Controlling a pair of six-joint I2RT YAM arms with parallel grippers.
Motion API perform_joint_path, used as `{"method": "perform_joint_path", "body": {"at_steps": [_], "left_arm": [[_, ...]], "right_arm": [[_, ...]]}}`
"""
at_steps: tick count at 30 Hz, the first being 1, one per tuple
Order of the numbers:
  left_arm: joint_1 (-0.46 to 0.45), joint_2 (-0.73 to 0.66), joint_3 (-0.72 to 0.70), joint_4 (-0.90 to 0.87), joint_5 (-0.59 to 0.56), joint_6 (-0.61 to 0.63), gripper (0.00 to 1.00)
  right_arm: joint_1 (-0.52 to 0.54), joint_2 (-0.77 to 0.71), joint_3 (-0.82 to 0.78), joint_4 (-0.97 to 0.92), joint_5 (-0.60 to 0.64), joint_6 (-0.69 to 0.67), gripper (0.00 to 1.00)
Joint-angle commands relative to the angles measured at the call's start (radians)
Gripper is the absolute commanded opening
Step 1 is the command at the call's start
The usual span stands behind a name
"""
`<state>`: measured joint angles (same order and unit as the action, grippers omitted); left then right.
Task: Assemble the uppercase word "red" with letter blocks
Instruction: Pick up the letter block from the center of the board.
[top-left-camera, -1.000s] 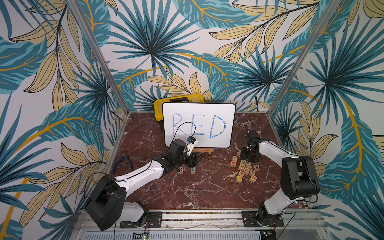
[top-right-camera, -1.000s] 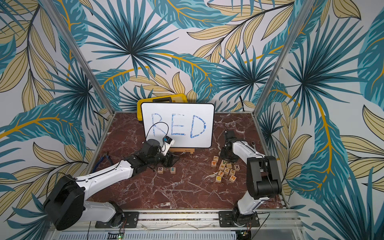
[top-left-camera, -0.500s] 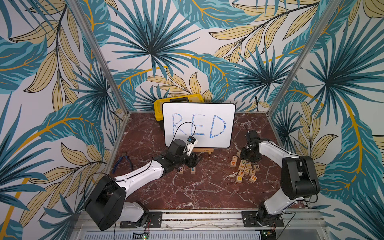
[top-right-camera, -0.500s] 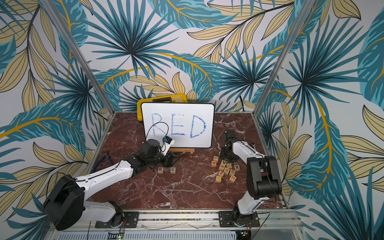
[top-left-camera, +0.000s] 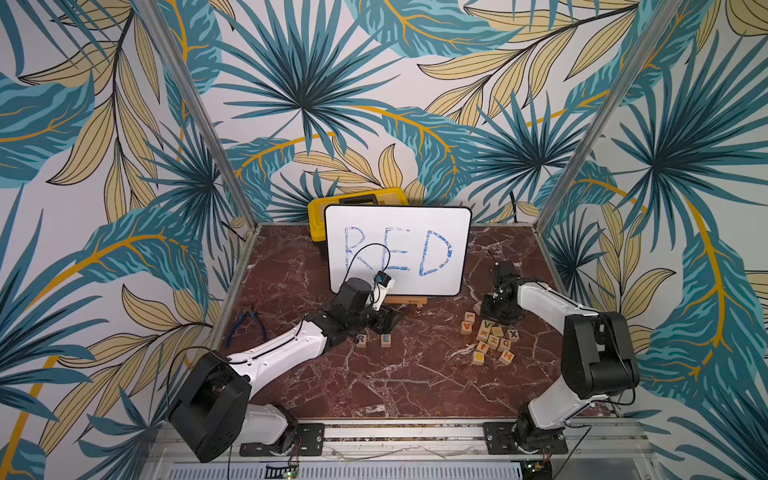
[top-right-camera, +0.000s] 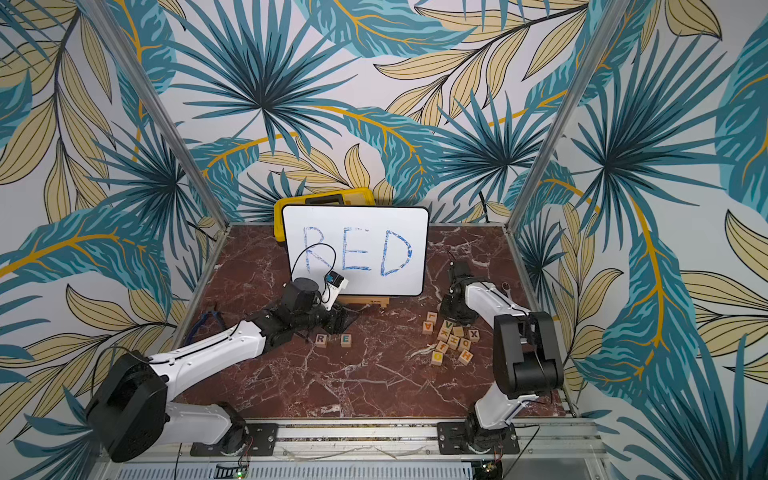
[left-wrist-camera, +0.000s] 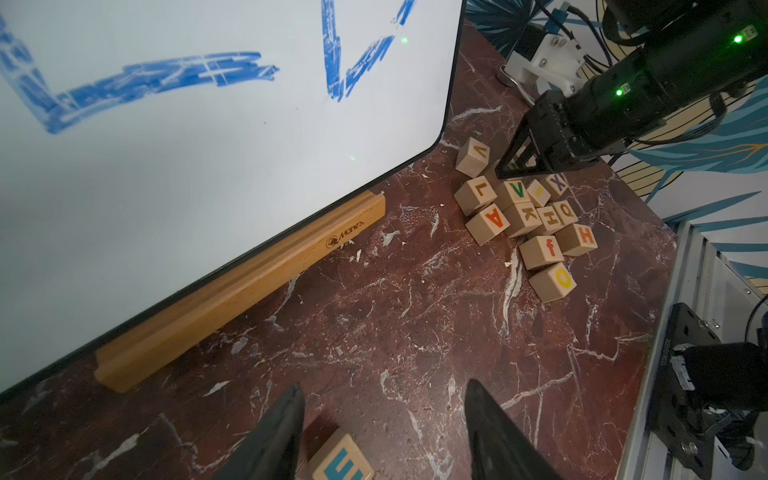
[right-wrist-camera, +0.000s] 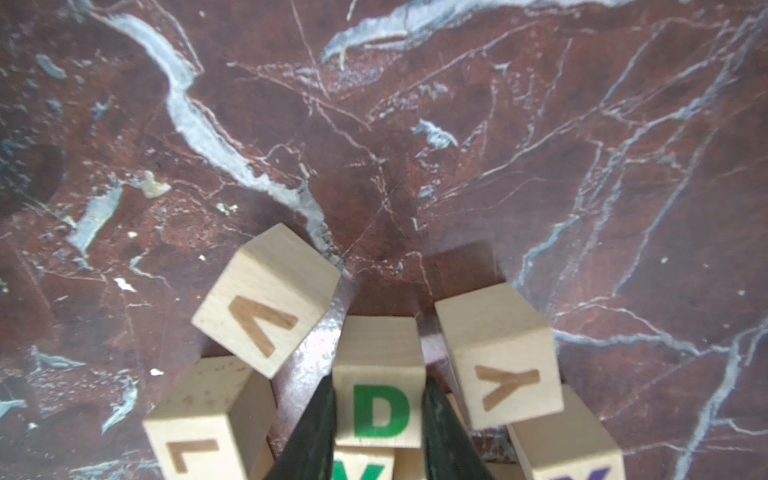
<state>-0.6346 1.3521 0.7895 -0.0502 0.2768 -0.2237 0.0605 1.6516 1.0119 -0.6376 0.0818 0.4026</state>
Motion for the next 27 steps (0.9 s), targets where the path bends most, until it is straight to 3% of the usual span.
{"method": "perform_joint_path", "body": {"at_steps": [1, 27], "left_arm": [[0.007, -0.033, -0.001, -0.017, -0.002, 0.011, 0.62], [0.013, -0.048, -0.016, -0.017, -0.008, 0.011, 0.62]], "right_arm": [[-0.002, -0.012, 0.012, -0.045, 0.015, -0.011, 0.29], [0.032, -0.132, 0.091, -0.160, 0.040, -0.011, 0.29]]}}
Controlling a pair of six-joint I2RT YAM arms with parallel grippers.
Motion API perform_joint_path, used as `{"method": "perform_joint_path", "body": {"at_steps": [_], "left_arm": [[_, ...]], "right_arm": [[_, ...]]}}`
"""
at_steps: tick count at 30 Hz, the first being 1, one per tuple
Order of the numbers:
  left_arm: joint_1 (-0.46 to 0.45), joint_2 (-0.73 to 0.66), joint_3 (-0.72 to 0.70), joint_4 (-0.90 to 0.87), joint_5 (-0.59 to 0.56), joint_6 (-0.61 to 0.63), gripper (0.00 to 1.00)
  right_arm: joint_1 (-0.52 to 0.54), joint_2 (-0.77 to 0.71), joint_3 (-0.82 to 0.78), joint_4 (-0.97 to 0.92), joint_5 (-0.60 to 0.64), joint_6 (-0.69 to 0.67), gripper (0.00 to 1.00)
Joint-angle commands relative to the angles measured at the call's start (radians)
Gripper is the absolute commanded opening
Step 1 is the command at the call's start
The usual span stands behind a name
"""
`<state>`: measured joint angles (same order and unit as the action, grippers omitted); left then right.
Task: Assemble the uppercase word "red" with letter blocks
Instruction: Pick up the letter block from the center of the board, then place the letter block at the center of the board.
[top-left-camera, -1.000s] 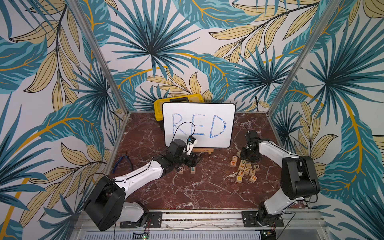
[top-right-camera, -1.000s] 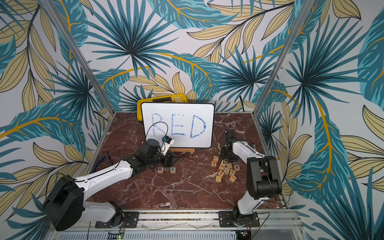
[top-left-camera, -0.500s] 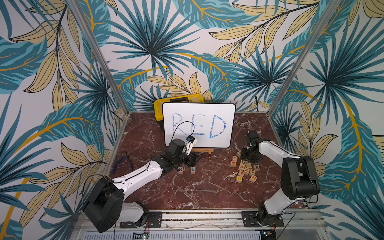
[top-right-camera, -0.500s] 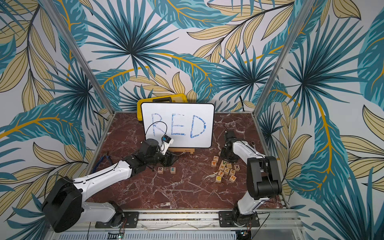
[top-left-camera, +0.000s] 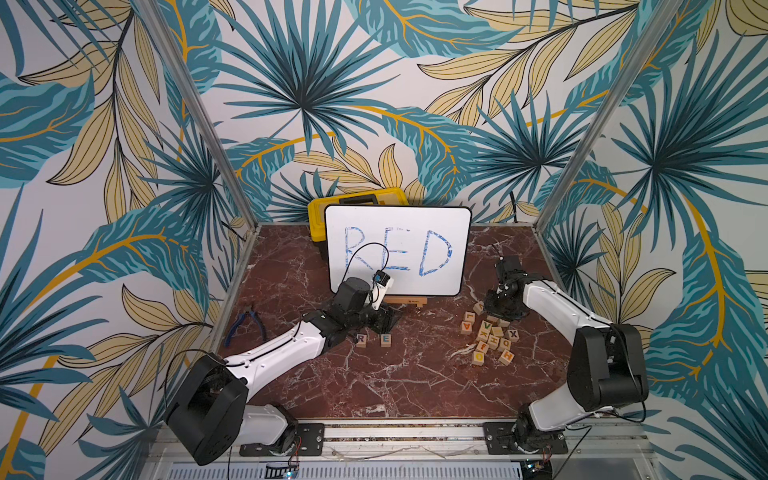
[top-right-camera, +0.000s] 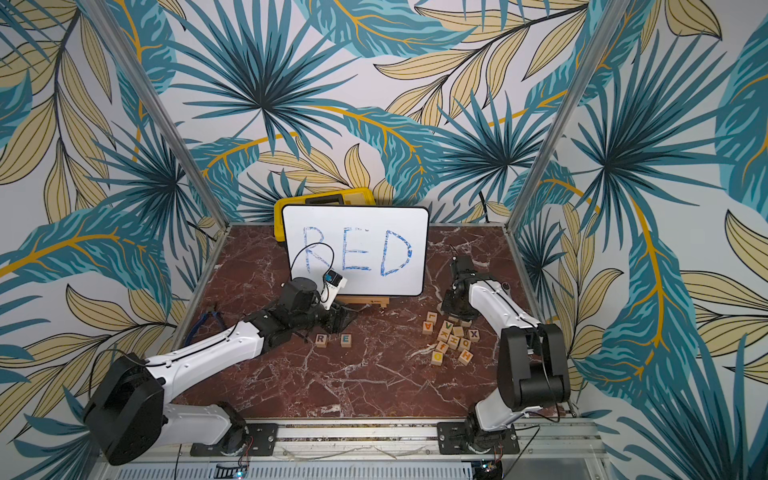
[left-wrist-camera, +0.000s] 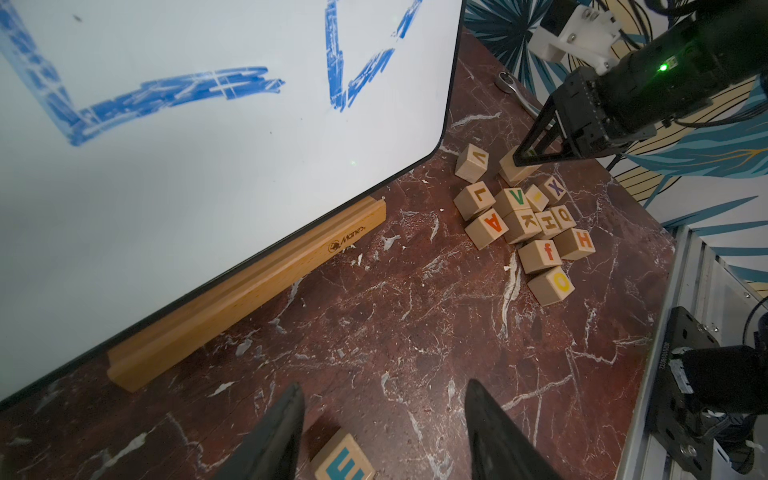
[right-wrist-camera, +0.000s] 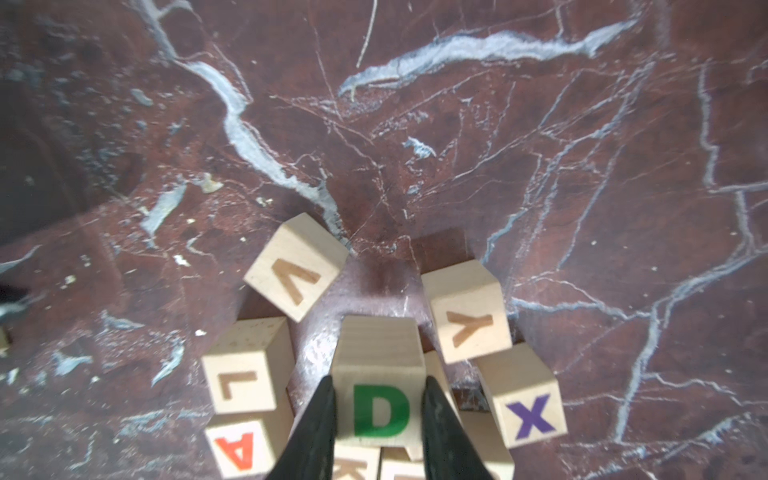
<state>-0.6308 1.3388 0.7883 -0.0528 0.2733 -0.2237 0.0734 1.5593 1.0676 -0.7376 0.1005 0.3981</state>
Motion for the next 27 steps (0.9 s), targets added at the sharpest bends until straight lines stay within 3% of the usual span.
{"method": "perform_joint_path", "body": {"at_steps": [1, 14, 27], "left_arm": [[0.011, -0.036, -0.018, -0.014, -0.005, 0.011, 0.62], [0.044, -0.081, -0.051, -0.014, -0.013, 0.011, 0.62], [0.101, -0.152, -0.105, -0.014, -0.027, 0.001, 0.62]], "right_arm": [[0.027, -0.049, 0.047, -0.075, 0.030, -0.008, 0.28], [0.191, -0.087, 0.157, -0.230, 0.063, 0.012, 0.29], [0.377, -0.029, 0.202, -0.239, 0.028, 0.057, 0.29]]}}
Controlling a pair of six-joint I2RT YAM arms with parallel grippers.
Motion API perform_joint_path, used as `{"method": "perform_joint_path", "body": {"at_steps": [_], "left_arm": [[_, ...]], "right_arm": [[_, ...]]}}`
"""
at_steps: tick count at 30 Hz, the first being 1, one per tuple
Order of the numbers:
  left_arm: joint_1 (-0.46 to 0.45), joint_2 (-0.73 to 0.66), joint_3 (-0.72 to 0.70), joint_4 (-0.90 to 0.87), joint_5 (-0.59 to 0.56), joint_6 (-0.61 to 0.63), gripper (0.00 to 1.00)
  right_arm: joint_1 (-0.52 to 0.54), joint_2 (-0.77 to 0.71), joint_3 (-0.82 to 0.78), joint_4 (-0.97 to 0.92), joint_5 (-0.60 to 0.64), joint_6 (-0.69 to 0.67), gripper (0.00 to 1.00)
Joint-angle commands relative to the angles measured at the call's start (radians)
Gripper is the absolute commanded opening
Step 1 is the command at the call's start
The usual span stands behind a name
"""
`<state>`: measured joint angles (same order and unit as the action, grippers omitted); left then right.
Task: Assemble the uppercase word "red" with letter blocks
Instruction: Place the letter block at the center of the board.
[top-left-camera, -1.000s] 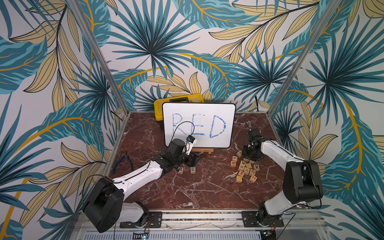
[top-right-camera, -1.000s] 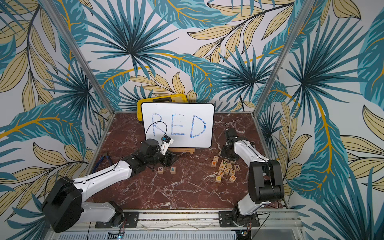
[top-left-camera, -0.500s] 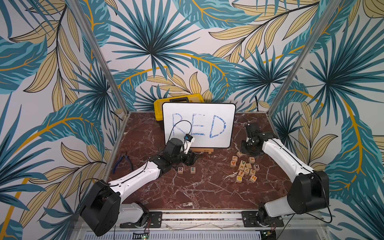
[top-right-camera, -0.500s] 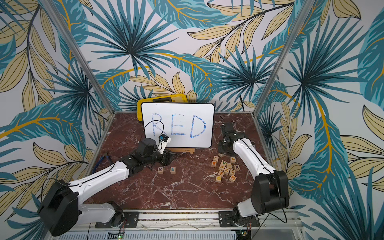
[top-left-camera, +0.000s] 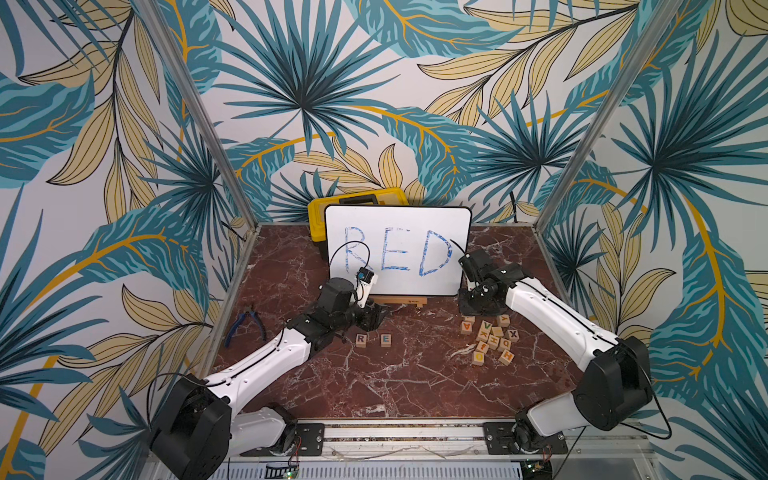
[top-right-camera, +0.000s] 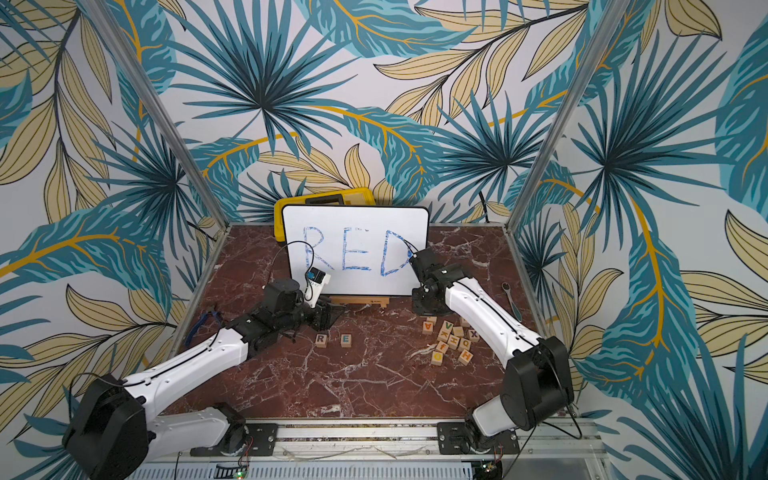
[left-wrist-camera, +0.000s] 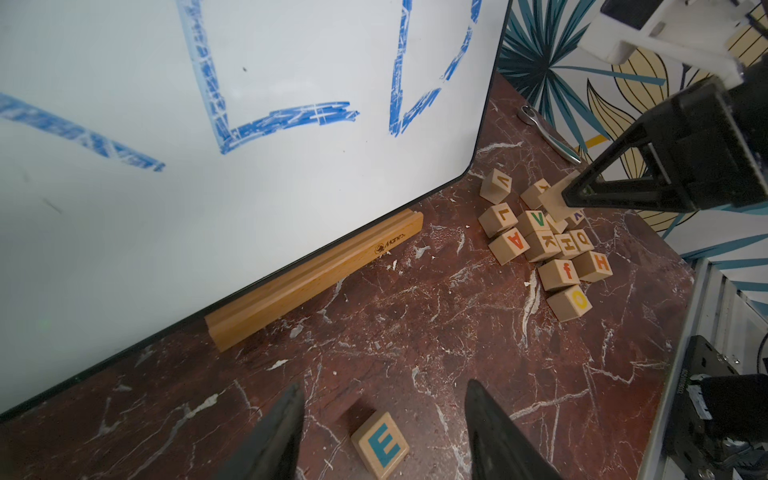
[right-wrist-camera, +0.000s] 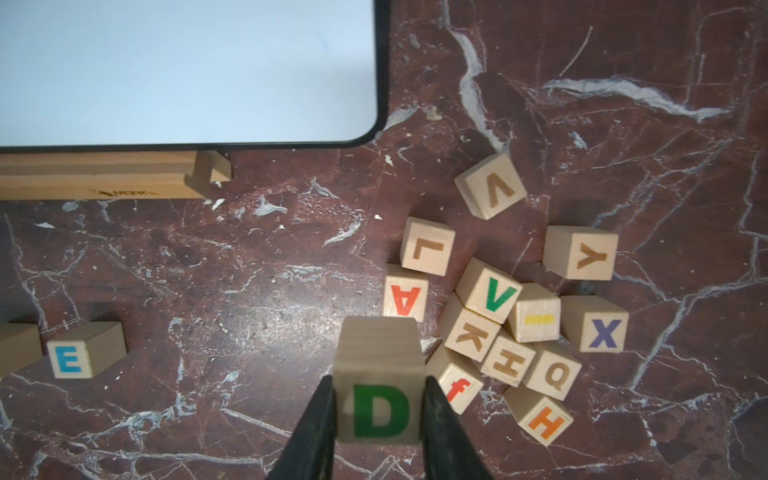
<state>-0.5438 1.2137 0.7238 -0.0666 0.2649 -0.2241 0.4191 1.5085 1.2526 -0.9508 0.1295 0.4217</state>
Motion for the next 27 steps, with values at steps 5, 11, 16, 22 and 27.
{"method": "perform_joint_path", "body": {"at_steps": [5, 11, 16, 22, 27], "left_arm": [[0.034, -0.047, -0.057, 0.001, -0.049, -0.013, 0.62], [0.049, -0.052, -0.063, 0.001, -0.078, -0.023, 0.62], [0.054, -0.061, -0.067, -0.008, -0.102, -0.027, 0.62], [0.061, -0.058, -0.065, -0.031, -0.146, -0.027, 0.62], [0.066, -0.061, -0.067, -0.037, -0.174, -0.035, 0.62]], "right_arm": [[0.107, 0.058, 0.023, -0.002, -0.004, 0.094, 0.29], [0.211, 0.128, 0.025, 0.039, -0.006, 0.176, 0.29], [0.288, 0.203, 0.055, 0.043, -0.005, 0.230, 0.29], [0.339, 0.239, 0.074, 0.057, 0.008, 0.317, 0.29], [0.378, 0.267, 0.102, 0.046, 0.021, 0.383, 0.29]]}}
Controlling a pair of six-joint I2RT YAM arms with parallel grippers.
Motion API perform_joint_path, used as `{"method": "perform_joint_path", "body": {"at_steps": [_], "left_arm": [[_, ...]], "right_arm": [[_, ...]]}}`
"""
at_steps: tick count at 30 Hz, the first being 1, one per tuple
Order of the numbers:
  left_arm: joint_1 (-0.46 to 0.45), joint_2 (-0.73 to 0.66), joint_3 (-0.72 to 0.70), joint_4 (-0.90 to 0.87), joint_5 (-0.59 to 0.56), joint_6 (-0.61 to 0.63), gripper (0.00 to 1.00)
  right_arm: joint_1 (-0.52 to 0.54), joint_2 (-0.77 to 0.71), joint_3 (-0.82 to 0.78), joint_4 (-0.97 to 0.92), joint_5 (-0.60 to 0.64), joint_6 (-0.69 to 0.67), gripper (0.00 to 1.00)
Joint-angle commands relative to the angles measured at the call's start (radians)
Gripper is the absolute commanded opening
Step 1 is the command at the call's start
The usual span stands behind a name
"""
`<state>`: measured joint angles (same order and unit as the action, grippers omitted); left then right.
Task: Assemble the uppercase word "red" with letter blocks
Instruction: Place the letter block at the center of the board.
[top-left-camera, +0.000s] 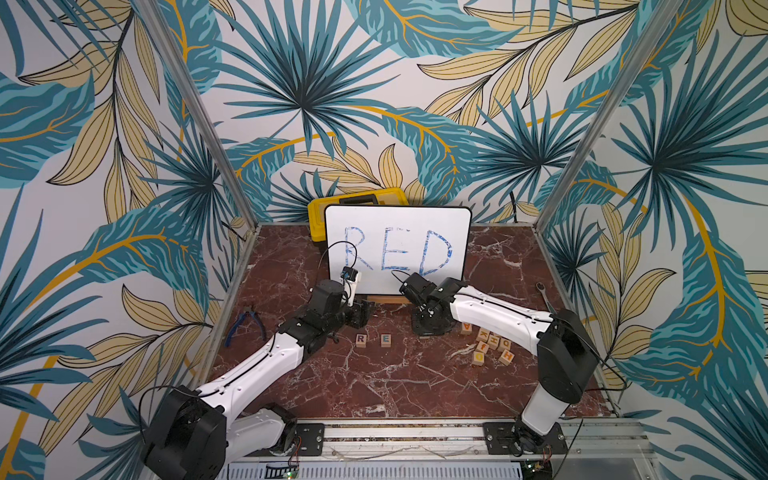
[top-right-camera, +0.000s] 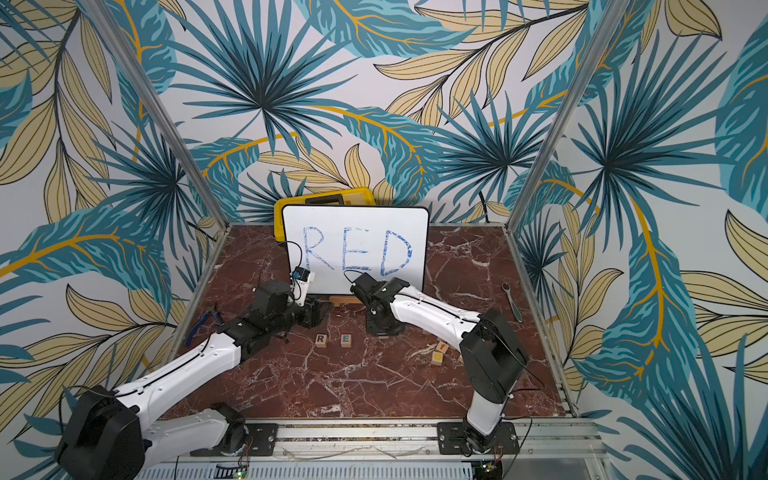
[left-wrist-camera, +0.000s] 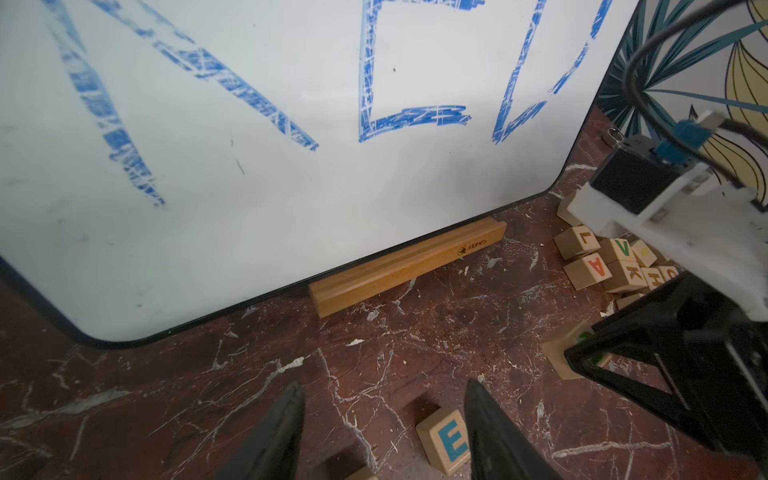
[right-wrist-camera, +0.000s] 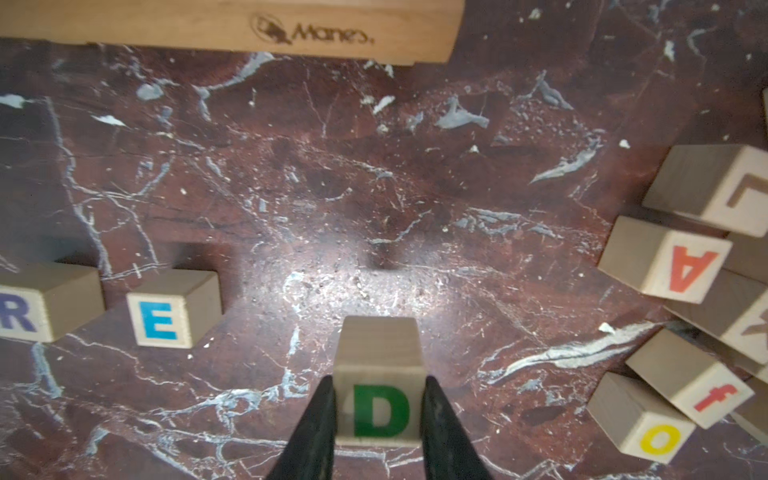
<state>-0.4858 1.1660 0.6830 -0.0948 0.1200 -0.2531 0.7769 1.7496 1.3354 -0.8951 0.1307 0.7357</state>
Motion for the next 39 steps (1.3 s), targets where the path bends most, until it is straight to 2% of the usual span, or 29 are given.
{"method": "perform_joint_path", "body": {"at_steps": [1, 8, 39], "left_arm": [[0.009, -0.016, -0.027, -0.009, -0.028, -0.006, 0.62], [0.015, -0.025, -0.028, -0.016, -0.034, -0.008, 0.62], [0.036, -0.055, -0.051, -0.023, -0.074, -0.029, 0.62]], "right_arm": [[0.021, 0.033, 0.021, -0.009, 0.024, 0.080, 0.29], [0.068, 0.082, 0.039, 0.000, 0.026, 0.125, 0.29], [0.082, 0.183, 0.059, 0.036, 0.024, 0.160, 0.30]]}}
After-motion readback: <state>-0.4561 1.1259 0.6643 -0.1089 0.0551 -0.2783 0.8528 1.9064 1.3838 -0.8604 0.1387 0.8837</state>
